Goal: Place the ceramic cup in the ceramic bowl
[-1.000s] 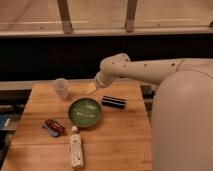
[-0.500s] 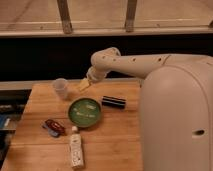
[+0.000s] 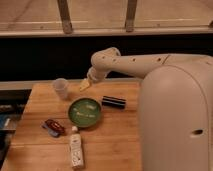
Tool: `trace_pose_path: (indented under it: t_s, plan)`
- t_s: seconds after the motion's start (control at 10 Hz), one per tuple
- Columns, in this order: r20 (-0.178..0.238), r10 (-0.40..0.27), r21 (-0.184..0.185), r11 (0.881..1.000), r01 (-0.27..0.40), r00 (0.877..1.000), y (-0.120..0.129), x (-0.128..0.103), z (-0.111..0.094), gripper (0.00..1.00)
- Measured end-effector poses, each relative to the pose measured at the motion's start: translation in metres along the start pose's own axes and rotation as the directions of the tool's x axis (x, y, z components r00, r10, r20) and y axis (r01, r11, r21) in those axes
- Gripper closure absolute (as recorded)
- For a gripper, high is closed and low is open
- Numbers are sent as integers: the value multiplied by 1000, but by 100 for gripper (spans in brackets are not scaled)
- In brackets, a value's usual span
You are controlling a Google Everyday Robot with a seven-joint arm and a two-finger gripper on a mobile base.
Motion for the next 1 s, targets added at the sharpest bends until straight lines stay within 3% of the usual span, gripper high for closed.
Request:
trace_pose_path:
  t_s: [0.2, 0.5, 0.7, 1.0]
  plan:
    - [-11, -35, 37, 999, 35, 999, -3, -12, 2, 20]
    - [-2, -97, 65, 993, 96, 995, 4, -68, 19, 20]
    - [39, -114, 47, 993, 112, 993, 4, -108, 29, 20]
    - [58, -121, 38, 992, 119, 991, 5, -125, 34, 20]
